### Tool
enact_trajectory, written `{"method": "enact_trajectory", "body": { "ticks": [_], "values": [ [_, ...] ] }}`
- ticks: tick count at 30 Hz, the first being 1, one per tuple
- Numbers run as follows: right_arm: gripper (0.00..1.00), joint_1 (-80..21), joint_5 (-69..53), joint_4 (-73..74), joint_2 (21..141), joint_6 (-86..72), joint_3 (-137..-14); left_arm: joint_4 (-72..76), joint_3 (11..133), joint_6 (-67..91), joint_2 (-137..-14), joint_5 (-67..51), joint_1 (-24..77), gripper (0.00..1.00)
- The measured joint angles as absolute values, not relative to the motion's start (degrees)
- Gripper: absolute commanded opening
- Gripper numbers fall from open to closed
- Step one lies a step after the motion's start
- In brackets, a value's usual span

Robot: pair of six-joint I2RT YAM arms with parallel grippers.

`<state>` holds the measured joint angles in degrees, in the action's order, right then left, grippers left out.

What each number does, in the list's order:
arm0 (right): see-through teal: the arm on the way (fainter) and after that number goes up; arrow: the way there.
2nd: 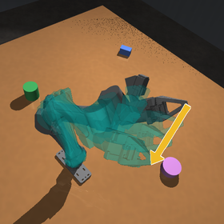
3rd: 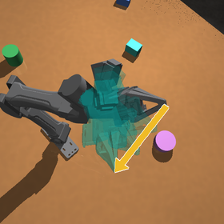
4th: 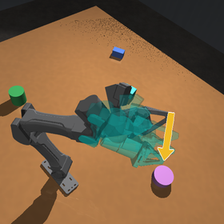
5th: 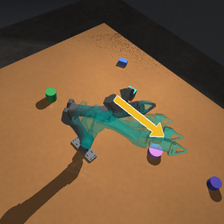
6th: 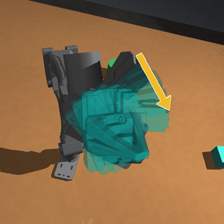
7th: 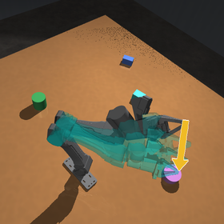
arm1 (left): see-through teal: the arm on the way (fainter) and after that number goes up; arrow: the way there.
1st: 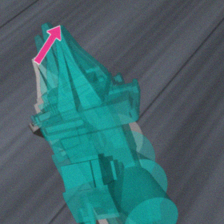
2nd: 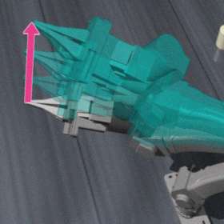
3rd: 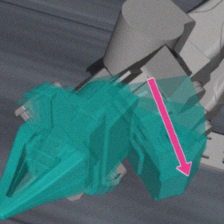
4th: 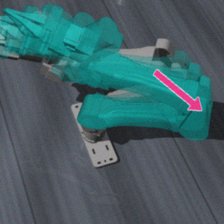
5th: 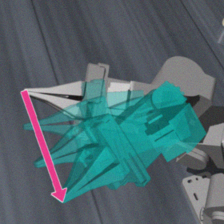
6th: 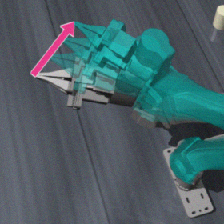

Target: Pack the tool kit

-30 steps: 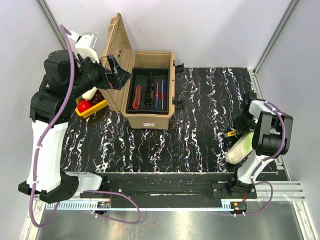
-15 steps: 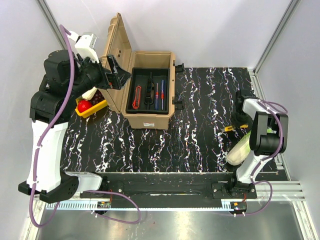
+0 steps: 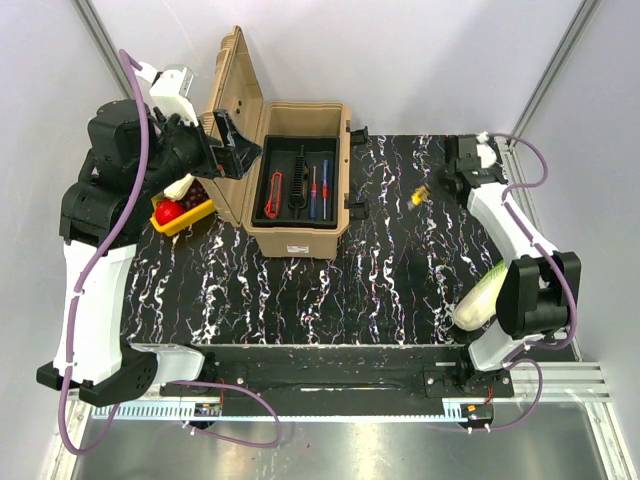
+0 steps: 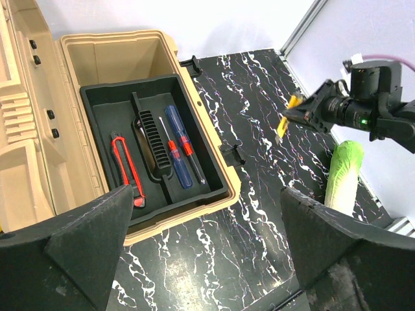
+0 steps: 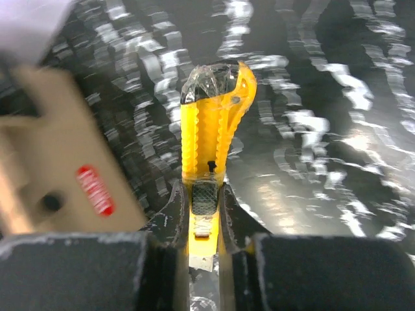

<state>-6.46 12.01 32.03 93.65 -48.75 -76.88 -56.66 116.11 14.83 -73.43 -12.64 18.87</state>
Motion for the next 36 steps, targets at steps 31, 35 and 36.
{"method": "enact_trajectory", "body": {
  "ticks": [31,35,36],
  "values": [
    [0.0,-47.2,9.8,30.6,124.6,-31.4,-126.9,-56.5,116.1,14.9,-72.7,-12.7,18.9,0.99],
    [0.0,-47.3,13.1,34.5,127.9,-31.3,-132.0,-56.5,116.1,14.9,-72.7,-12.7,18.9,0.99],
    [0.0,-47.3,14.0,35.3,128.6,-31.3,-132.9,-56.5,116.1,14.9,-72.7,-12.6,18.9,0.99]
  ]
}}
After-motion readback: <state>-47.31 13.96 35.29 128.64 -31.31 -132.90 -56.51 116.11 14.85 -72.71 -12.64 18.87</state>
